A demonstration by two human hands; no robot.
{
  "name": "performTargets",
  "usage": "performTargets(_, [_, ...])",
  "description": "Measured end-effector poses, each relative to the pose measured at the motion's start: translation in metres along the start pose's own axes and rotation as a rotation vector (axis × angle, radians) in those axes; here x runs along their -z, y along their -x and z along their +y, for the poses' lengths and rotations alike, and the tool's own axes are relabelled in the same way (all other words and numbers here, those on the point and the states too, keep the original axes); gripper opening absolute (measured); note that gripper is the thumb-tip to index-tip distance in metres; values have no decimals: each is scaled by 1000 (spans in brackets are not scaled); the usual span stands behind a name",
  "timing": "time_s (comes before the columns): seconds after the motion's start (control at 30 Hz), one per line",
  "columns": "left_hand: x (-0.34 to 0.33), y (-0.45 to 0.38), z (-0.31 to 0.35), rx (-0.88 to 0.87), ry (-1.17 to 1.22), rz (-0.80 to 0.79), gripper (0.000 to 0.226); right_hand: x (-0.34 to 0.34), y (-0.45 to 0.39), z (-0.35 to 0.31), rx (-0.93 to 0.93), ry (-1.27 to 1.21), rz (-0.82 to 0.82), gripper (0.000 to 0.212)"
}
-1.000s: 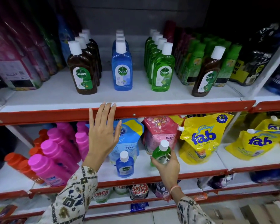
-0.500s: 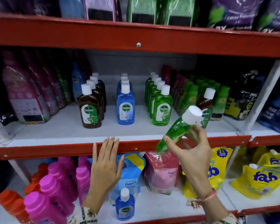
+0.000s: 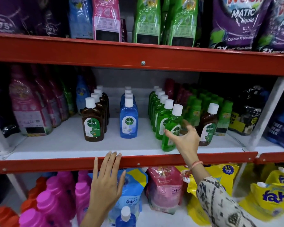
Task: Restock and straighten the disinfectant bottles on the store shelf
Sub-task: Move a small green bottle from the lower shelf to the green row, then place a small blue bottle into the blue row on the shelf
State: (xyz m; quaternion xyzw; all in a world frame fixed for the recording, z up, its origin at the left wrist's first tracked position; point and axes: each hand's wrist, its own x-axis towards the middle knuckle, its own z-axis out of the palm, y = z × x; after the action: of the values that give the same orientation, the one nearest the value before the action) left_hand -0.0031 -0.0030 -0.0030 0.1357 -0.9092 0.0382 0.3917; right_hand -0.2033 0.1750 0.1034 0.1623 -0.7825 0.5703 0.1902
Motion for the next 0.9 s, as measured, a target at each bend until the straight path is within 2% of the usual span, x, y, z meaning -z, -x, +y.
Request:
performTargets(0.17, [-4, 0, -2, -3, -18, 14, 56, -5, 0, 9, 37, 28, -44, 80])
performTargets(0.3, [-3, 0, 0, 5, -13, 29, 55, -1, 6, 11, 44, 6, -71, 90])
performTargets(0.4, [0, -2, -1, 7, -28, 13, 55, 2, 25, 6, 88, -23, -4, 96])
performTargets(0.53, [6, 0, -10, 10, -60, 16, 56, -7, 77, 2, 243, -175, 194, 61])
performTargets(0.6, [8, 2, -21, 21, -62, 35, 57, -20, 112, 8, 267, -229, 202, 46])
performTargets(0.67, [8, 3, -36, 24, -82, 37, 57, -35, 152, 23, 209, -235, 130, 42])
performTargets(0.8, [6, 10, -60, -18, -92, 38, 56, -69, 232, 60, -100, -192, -127, 64])
performTargets(0.9, [3, 11, -65, -43, -61, 67, 55, -93, 280, 79, -271, -72, -190, 76])
